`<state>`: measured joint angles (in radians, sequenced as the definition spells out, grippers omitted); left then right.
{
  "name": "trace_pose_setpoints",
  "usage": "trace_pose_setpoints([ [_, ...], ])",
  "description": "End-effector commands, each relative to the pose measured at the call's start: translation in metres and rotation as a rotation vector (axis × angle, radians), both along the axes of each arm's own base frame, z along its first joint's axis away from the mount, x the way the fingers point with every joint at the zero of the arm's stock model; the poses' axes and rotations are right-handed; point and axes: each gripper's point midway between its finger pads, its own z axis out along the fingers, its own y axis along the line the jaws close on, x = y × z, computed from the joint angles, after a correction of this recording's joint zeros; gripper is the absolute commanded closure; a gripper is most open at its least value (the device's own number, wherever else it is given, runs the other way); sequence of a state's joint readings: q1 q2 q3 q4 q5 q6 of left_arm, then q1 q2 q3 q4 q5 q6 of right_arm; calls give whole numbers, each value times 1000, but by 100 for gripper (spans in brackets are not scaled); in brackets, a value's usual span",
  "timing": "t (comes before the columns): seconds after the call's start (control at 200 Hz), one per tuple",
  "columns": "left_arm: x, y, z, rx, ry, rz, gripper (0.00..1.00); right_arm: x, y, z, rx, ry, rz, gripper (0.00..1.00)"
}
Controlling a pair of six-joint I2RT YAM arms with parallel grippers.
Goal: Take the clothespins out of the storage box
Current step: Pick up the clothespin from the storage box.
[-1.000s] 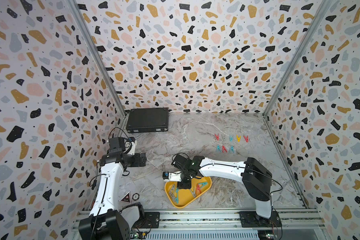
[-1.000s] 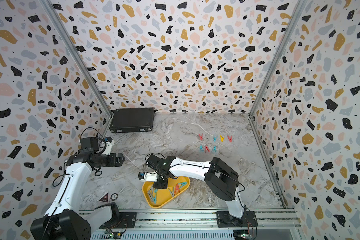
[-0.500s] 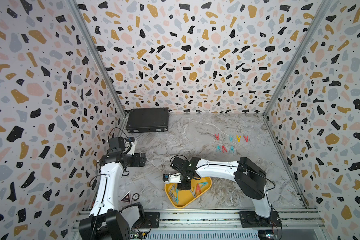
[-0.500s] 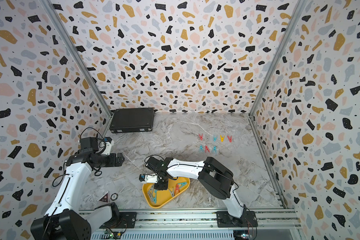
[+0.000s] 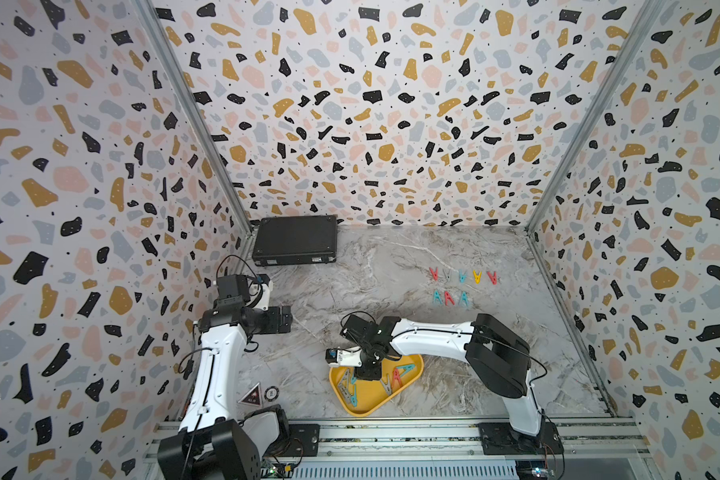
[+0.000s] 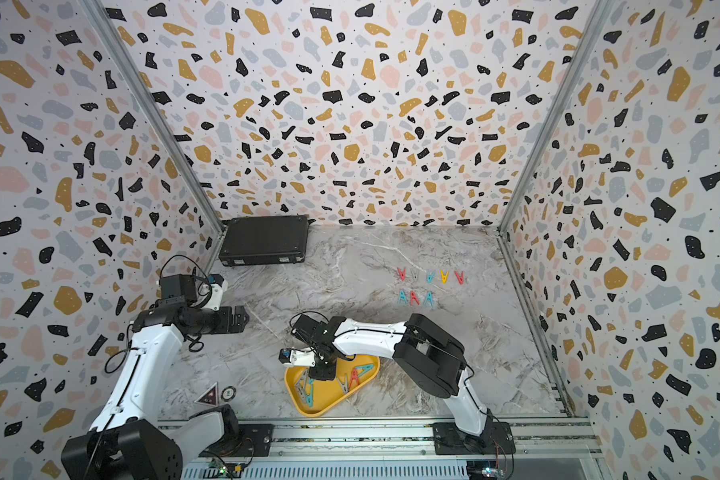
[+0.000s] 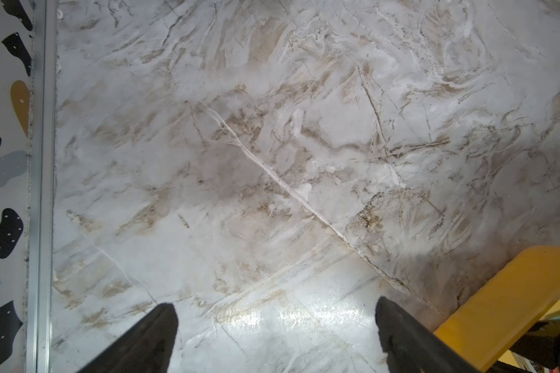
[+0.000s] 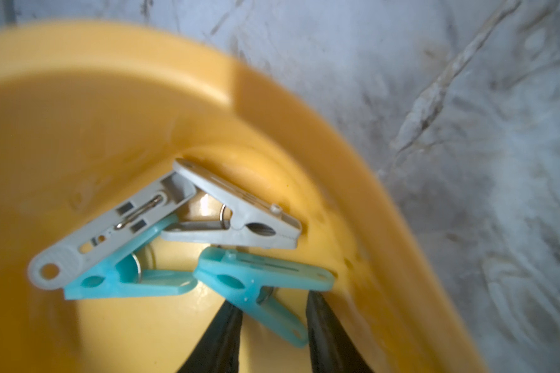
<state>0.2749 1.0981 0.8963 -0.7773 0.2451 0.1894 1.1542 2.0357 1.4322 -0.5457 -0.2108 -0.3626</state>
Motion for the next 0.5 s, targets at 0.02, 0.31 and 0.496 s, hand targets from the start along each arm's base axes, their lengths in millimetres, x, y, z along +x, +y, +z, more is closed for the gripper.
trace_pose_setpoints([
  [0.02,4,2,5,-4,-22,10,0,-2,-10,6,-11,-8,-17,63],
  [0.31,5,3,4,-5,-20,10,0,-4,-16,18,1,-12,-36,71],
  [0.496,5,3,4,-4,-19,10,0,-5,-22,19,-8,-14,-48,76],
])
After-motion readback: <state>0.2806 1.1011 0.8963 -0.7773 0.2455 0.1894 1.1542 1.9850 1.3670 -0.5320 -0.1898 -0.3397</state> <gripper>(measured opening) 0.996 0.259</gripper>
